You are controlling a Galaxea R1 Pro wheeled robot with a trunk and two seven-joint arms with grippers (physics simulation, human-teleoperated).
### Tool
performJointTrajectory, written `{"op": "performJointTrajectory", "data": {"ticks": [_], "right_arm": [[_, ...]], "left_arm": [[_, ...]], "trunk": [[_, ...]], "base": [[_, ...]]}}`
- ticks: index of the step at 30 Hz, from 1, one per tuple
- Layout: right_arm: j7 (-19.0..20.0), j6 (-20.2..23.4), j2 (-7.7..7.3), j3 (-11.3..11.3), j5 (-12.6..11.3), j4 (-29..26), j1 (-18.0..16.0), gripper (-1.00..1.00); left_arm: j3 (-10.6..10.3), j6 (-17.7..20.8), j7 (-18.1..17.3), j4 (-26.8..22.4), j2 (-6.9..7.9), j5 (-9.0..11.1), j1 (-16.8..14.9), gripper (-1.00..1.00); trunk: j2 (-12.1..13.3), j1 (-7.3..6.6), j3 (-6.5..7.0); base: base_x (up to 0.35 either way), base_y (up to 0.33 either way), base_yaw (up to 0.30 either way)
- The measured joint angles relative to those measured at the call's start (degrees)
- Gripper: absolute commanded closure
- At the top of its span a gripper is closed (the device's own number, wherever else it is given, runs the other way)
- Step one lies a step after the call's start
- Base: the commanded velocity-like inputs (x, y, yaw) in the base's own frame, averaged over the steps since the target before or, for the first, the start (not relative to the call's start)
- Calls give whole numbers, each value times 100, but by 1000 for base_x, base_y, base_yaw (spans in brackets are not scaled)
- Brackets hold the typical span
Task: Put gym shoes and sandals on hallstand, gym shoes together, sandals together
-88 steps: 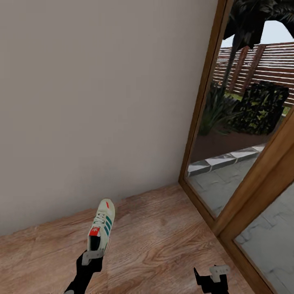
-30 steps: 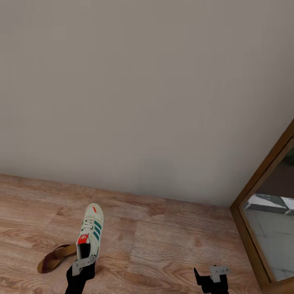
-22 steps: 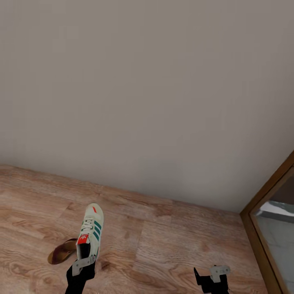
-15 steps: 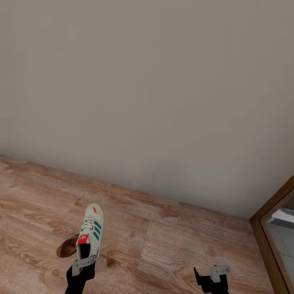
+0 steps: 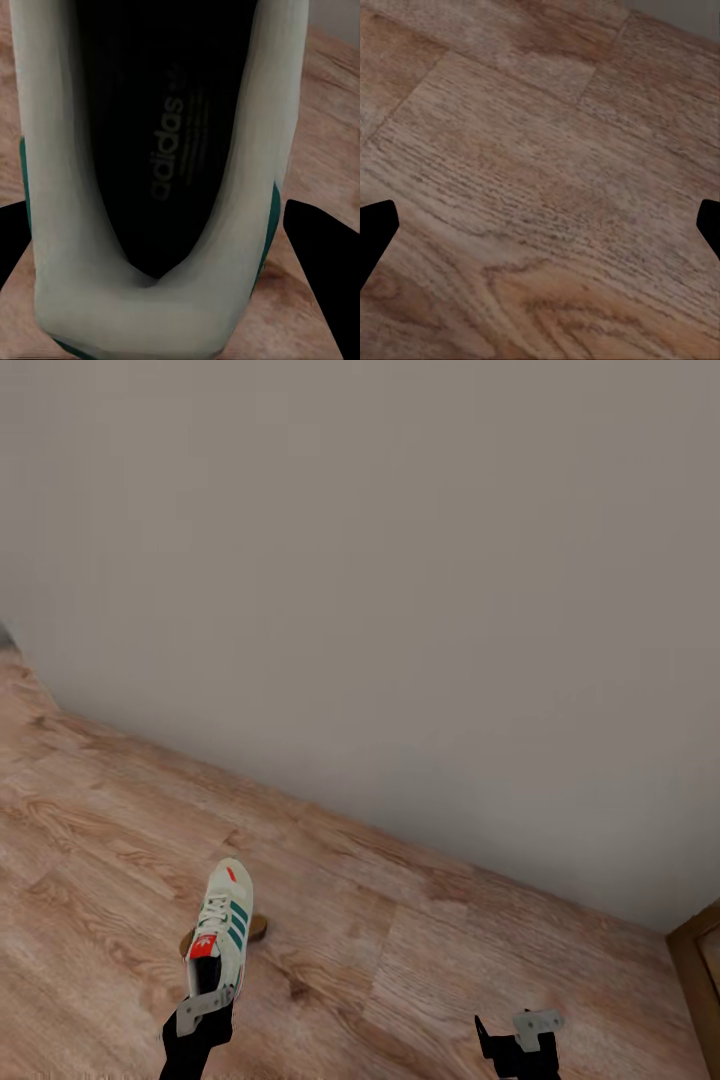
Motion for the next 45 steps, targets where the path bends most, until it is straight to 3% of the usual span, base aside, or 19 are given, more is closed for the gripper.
{"op": "performJointTrajectory", "data": {"ticks": [45], "right_arm": [[-11, 0, 1, 0, 7, 4, -1, -100]], "left_arm": [[-12, -9, 0, 12, -55, 11, 1, 100]], "trunk": [[0, 0, 0]], "base": [[0, 0, 278]]}}
